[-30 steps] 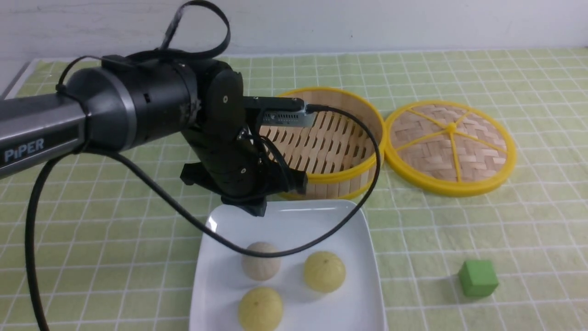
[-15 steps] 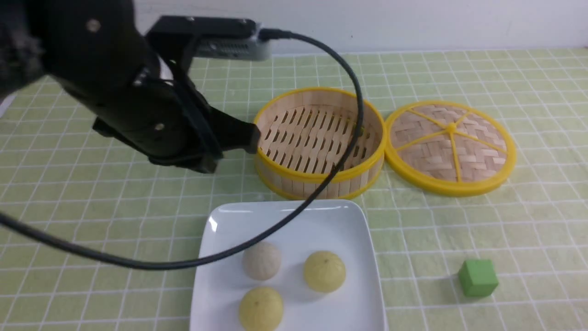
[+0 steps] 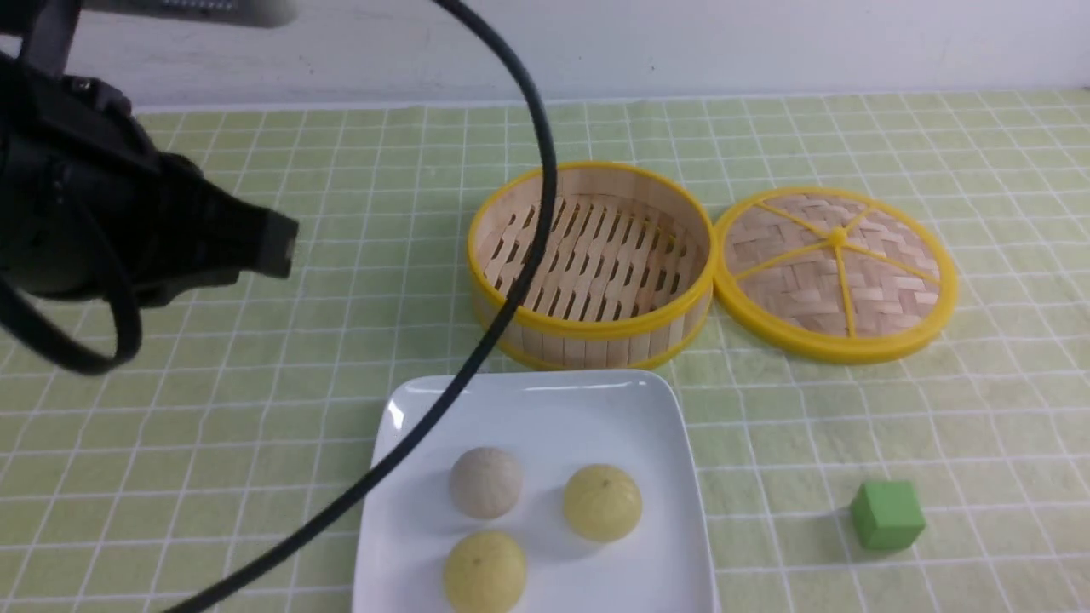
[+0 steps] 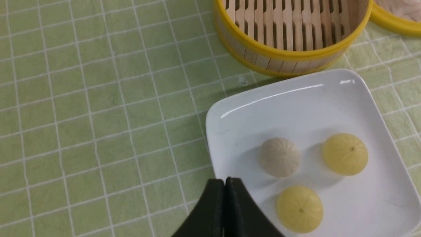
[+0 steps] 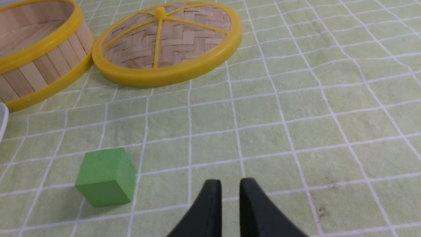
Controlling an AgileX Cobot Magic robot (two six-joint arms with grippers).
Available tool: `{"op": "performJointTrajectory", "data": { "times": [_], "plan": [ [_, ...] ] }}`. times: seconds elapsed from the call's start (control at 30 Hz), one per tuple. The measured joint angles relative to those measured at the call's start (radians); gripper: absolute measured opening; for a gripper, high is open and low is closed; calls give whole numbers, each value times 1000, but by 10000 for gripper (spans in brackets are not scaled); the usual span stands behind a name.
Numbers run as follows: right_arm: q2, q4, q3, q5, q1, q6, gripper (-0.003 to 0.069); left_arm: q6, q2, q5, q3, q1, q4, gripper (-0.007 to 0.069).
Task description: Put the steamed buns into the plate on the green tablecloth.
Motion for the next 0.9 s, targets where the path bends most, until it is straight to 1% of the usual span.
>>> {"op": "performJointTrajectory", "data": {
  "times": [0.1,0.23,0.47,0.53,0.57,0.67,0.77,0.8,0.83,0.9],
  "plan": [
    [0,-7,0,0,0,-25,110,0,-40,-18,61,0,-2,20],
    [0,-17,0,0,0,-71,114,-14,-73,-79,99,0,-16,20],
    [0,-19,0,0,0,-76,120,-14,-156,-70,120,0,-18,20],
    [0,-19,0,0,0,-79,126,-14,-258,-76,200,0,-18,20],
    [0,-19,0,0,0,-78,126,-14,-266,-79,216,0,-18,20],
    [0,-19,0,0,0,-78,132,-19,-414,-180,354,0,-26,20],
    [0,-19,0,0,0,-78,135,-19,-549,-367,506,0,-30,20],
    [0,-19,0,0,0,-78,136,-19,-556,-382,516,0,-30,20],
    [0,-19,0,0,0,-78,138,-19,-603,-487,581,0,-31,20],
    [0,-19,0,0,0,-78,141,-19,-649,-636,661,0,-32,20]
  ]
}}
